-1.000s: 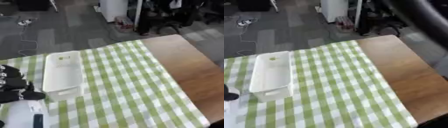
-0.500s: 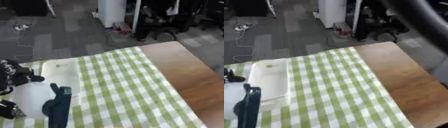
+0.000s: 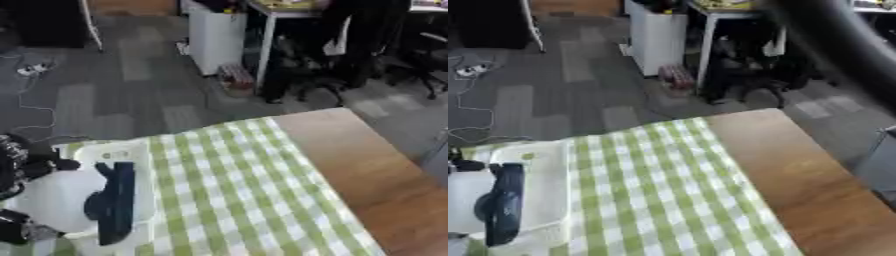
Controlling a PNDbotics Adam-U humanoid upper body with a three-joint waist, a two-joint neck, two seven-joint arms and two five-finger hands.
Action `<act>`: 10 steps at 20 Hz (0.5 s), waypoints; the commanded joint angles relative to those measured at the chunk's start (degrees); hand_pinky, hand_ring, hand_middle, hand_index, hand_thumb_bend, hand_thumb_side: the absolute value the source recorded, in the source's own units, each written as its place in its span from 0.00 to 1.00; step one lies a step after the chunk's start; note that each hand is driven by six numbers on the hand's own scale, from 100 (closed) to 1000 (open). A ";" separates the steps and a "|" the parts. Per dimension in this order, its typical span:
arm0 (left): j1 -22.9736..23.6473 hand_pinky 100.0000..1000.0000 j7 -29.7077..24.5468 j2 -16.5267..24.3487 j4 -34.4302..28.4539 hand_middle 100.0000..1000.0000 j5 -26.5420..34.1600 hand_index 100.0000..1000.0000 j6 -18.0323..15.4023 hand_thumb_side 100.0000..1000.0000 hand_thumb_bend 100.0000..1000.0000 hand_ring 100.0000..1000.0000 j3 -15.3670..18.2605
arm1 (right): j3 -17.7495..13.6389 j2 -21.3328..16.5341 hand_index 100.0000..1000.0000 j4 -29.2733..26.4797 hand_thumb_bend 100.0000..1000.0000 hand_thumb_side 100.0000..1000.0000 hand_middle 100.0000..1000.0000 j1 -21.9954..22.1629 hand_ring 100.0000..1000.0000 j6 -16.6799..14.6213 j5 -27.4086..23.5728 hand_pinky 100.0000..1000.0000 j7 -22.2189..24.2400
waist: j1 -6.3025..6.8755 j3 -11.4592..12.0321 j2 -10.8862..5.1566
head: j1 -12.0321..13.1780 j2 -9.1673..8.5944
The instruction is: Pick up objects on the table and place them in the box.
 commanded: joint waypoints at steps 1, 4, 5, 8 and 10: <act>-1.41 0.00 16.40 2.16 -3.03 0.01 1.73 0.31 -15.92 0.73 0.00 0.00 0.71 | 0.33 -1.91 0.61 -0.07 0.00 0.91 0.48 0.74 0.55 0.01 -0.26 0.55 0.43 | 0.31 -0.47 -1.07 | 0.26 -1.67; -1.15 0.00 16.40 2.03 -4.82 0.01 2.73 0.31 -15.92 0.73 0.00 0.00 0.25 | 0.44 -2.96 0.61 -0.05 0.00 0.91 0.48 0.98 0.56 0.45 -0.73 0.56 1.16 | 0.40 -1.21 -1.46 | -0.09 -3.00; -1.02 0.00 16.40 1.97 -5.36 0.01 2.89 0.32 -15.92 0.73 0.00 0.00 0.05 | 0.50 -3.37 0.61 0.02 0.00 0.91 0.48 0.88 0.55 0.48 -1.00 0.55 1.40 | 0.52 -1.53 -1.55 | -0.15 -3.43; -0.42 0.00 16.40 1.78 -6.31 0.01 3.27 0.32 -15.92 0.74 0.00 0.00 -0.31 | 1.05 -4.49 0.61 0.18 0.00 0.91 0.48 0.33 0.55 0.07 -1.68 0.55 2.00 | 0.88 -2.43 -1.53 | 0.20 -3.70; 0.09 0.00 16.40 1.54 -6.22 0.01 3.86 0.32 -15.92 0.74 0.00 0.00 -0.52 | 1.56 -5.13 0.61 0.19 0.00 0.91 0.48 -0.12 0.55 -0.40 -1.86 0.55 2.29 | 1.14 -2.97 -1.38 | 0.87 -3.38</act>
